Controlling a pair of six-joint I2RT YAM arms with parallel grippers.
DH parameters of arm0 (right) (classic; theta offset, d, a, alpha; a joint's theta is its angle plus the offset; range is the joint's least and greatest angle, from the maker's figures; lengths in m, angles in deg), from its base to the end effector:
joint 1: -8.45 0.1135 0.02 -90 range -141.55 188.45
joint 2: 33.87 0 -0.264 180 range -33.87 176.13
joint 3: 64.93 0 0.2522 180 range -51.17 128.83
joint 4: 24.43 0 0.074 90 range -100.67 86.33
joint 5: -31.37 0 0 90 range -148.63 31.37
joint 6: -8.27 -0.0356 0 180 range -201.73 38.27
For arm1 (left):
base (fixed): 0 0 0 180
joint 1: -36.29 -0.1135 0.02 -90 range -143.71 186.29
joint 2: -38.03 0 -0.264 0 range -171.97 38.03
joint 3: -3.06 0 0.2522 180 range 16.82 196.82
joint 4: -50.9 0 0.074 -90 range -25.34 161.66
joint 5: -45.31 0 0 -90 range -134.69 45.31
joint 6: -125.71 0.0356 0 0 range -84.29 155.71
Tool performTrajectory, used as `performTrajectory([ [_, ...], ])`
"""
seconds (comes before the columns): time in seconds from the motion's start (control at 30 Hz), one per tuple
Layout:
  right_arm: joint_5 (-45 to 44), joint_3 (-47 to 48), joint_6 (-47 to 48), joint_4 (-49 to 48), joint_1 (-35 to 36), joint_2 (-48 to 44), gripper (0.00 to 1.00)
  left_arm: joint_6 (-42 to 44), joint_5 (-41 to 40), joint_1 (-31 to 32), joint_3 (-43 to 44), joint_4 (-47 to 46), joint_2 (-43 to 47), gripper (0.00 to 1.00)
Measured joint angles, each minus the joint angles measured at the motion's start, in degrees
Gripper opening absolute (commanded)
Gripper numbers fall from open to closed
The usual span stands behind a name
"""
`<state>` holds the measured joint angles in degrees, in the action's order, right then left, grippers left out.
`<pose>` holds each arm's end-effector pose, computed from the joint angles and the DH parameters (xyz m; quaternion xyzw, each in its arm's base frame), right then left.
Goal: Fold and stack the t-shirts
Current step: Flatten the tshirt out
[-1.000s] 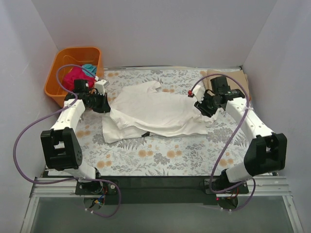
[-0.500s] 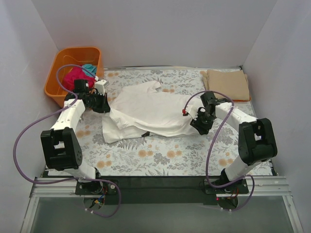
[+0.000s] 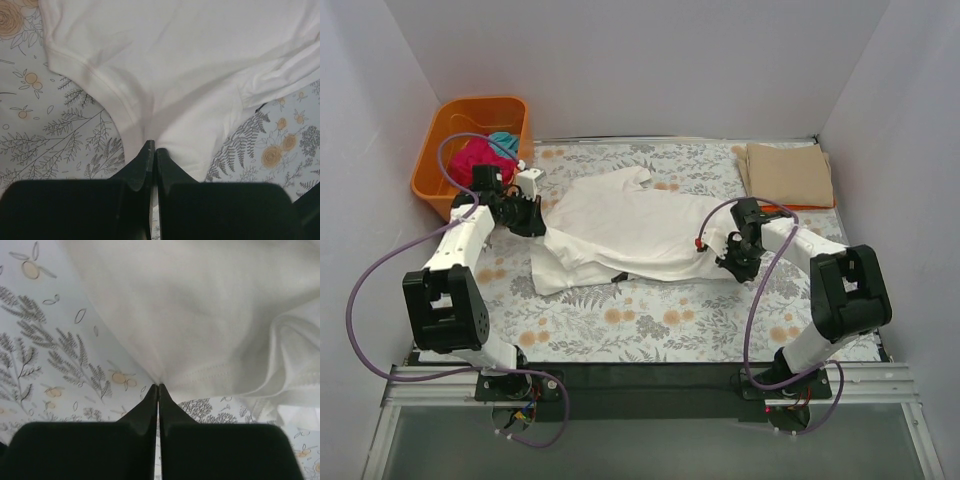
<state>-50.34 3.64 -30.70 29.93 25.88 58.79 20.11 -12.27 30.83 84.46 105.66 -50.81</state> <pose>0.2698 0.0901 0.1673 -0.5642 0.8163 0.0398 0.1169 0.3137 0.0108 0.2527 -0.1044 0.9287 -0.2903 0.2058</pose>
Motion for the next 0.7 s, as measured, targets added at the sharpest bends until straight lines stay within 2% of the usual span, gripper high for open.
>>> performTrajectory([
  [0.1, -0.2, 0.0, 1.1, 4.5, 0.0, -4.9, 0.01, 6.4, 1.4, 0.0, 1.3, 7.7, 1.9, 0.0],
  [0.17, -0.2, -0.1, 2.6, 9.4, 0.0, -12.6, 0.01, 13.3, 3.2, 0.0, 3.0, 16.0, 4.6, 0.0],
  [0.2, 0.0, -0.3, 3.9, 15.3, 0.0, -20.9, 0.01, 20.9, 5.0, 0.0, 3.5, 25.9, 10.9, 0.0],
  [0.23, 0.0, -0.3, 4.4, 16.7, 0.1, -22.3, 0.01, 22.9, 5.4, 0.3, 3.4, 27.9, 13.2, 0.0],
  [0.27, -0.4, -2.5, 5.2, 17.2, 0.7, -24.7, 0.08, 25.2, 4.0, 1.3, 1.0, 26.9, 17.0, 0.03],
  [0.3, -0.7, -4.4, 5.7, 18.6, 1.0, -26.8, 0.35, 27.0, 1.7, 3.4, -2.0, 27.7, 22.0, 0.09],
  [0.33, -1.1, -7.0, 6.2, 21.6, 1.6, -30.0, 0.49, 28.9, -0.5, 7.4, -5.2, 29.4, 28.2, 0.18],
  [0.37, -1.6, -8.5, 6.9, 24.7, 2.2, -32.3, 0.7, 30.8, -2.0, 12.1, -7.5, 31.2, 33.9, 0.3],
  [0.4, -2.1, -9.3, 7.1, 27.8, 2.6, -34.2, 0.98, 32.2, -2.6, 15.7, -8.9, 33.0, 38.6, 0.79],
  [0.43, -2.6, -9.0, 7.5, 29.8, 2.7, -35.1, 0.98, 33.2, -3.5, 17.2, -9.2, 34.5, 41.5, 0.98],
  [0.53, -2.9, -5.2, 7.9, 31.8, 2.7, -34.3, 0.97, 33.6, -6.2, 18.0, -8.8, 36.6, 43.3, 0.94],
  [0.57, -2.6, -2.8, 7.6, 32.2, 2.7, -33.1, 0.94, 32.8, -6.6, 18.0, -8.3, 36.5, 41.2, 0.91],
  [0.6, -2.1, 0.1, 7.2, 32.1, 2.7, -31.6, 0.87, 31.6, -6.6, 18.0, -7.2, 36.5, 38.2, 0.88],
  [0.63, -1.4, 3.3, 6.6, 31.6, 2.6, -29.8, 0.81, 30.5, -6.4, 18.0, -6.1, 35.7, 35.3, 0.7],
  [0.7, -0.2, 8.2, 4.8, 28.8, 2.3, -25.7, 0.66, 25.4, -6.0, 18.0, -4.1, 30.6, 27.4, 0.54],
])
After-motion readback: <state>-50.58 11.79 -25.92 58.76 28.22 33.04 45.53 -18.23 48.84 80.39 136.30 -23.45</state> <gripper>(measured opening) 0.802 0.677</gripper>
